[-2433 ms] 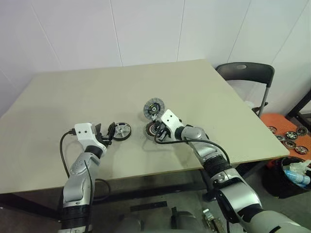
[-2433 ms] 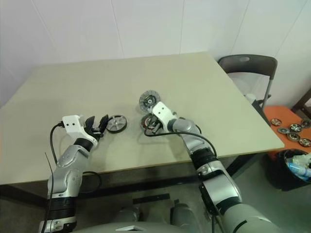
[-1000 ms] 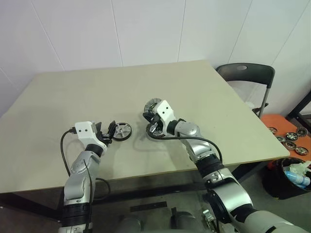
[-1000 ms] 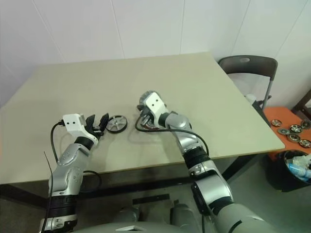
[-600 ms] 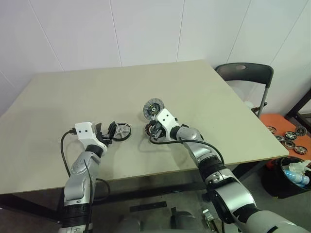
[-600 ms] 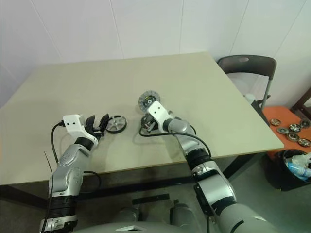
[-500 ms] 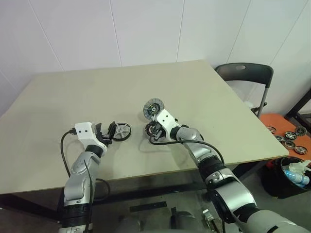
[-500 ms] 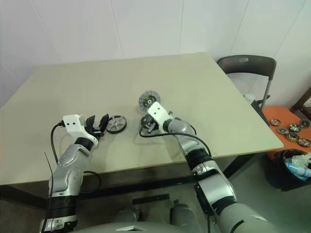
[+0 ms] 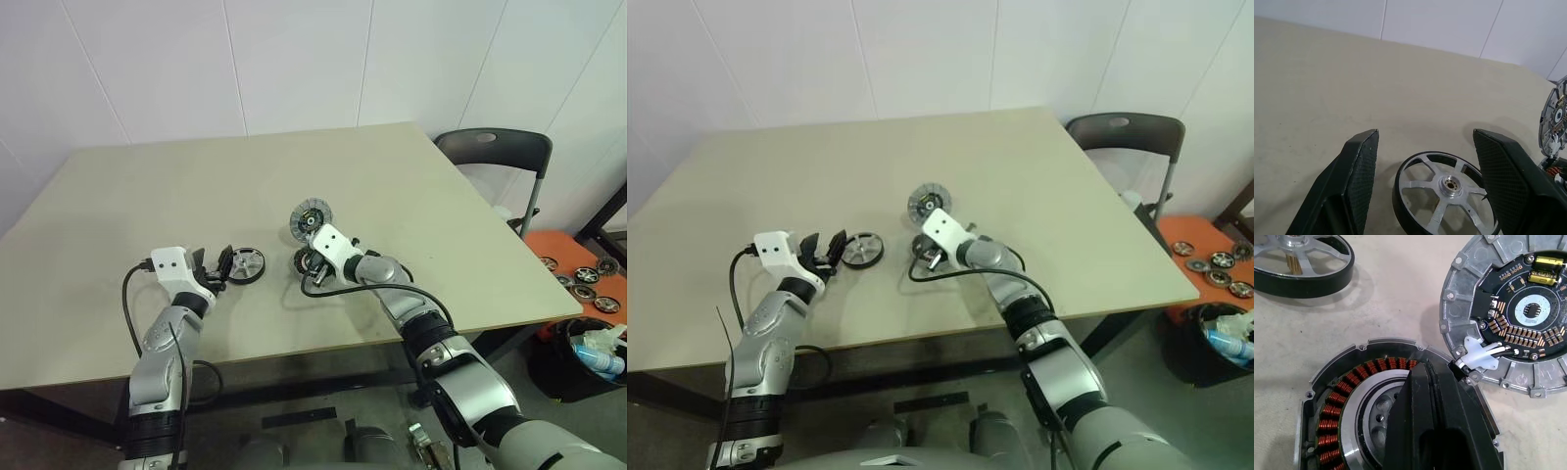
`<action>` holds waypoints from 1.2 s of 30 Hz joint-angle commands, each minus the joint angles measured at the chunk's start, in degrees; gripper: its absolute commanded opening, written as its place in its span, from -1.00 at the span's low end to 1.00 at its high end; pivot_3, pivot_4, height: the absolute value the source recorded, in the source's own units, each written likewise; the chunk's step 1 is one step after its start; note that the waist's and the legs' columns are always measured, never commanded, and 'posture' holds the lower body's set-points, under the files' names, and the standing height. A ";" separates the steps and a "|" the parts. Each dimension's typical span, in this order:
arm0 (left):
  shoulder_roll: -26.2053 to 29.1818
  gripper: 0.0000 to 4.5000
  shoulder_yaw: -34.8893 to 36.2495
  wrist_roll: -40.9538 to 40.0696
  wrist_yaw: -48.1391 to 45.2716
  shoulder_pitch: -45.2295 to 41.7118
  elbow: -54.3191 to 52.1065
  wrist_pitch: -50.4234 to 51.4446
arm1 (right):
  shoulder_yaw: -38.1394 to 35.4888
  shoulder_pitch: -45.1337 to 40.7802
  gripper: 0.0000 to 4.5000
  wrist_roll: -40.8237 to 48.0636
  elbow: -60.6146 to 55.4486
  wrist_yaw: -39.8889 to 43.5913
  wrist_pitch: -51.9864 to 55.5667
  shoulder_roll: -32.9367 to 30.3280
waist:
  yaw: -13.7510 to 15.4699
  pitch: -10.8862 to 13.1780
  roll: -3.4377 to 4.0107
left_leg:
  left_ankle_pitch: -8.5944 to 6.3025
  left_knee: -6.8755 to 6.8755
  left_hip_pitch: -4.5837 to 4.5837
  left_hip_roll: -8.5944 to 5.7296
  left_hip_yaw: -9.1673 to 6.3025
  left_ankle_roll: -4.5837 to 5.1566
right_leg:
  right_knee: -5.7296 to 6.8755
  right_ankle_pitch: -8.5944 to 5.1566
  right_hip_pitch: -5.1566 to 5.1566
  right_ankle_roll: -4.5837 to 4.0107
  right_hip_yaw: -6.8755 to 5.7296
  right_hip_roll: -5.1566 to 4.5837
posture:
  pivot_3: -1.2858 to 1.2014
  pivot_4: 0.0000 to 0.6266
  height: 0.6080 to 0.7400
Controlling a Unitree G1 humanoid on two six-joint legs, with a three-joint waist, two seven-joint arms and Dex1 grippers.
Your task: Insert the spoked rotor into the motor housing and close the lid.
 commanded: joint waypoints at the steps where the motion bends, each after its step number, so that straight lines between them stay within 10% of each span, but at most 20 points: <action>1: 0.12 0.44 0.29 0.00 -0.23 -1.04 -1.47 -1.15 | 1.34 0.21 -0.99 -1.55 0.44 0.68 2.86 -0.83 | 0.00 -0.01 0.00 | 0.00 0.00 0.01 0.00 0.00 0.00 | 0.00 0.00 0.02 0.00 0.00 0.00 | 0.03 -1.00 1.00; 10: 0.03 0.44 0.39 -0.11 -0.17 -1.01 -1.58 -1.12 | -11.31 -0.68 -0.99 16.08 -9.11 4.02 0.58 6.12 | -0.31 0.02 0.03 | 0.00 -0.09 -0.11 0.02 0.00 0.00 | 0.00 0.01 -0.18 0.02 0.02 0.01 | 0.03 -1.00 1.00; 36: 0.15 0.44 0.57 0.06 -0.09 -1.36 -1.85 -0.84 | -3.31 -0.22 -0.99 4.95 0.19 0.97 2.33 1.03 | -0.13 0.01 0.02 | 0.00 -0.07 -0.06 0.00 0.02 0.00 | 0.00 0.01 -0.11 0.01 0.02 0.00 | 0.03 -1.00 1.00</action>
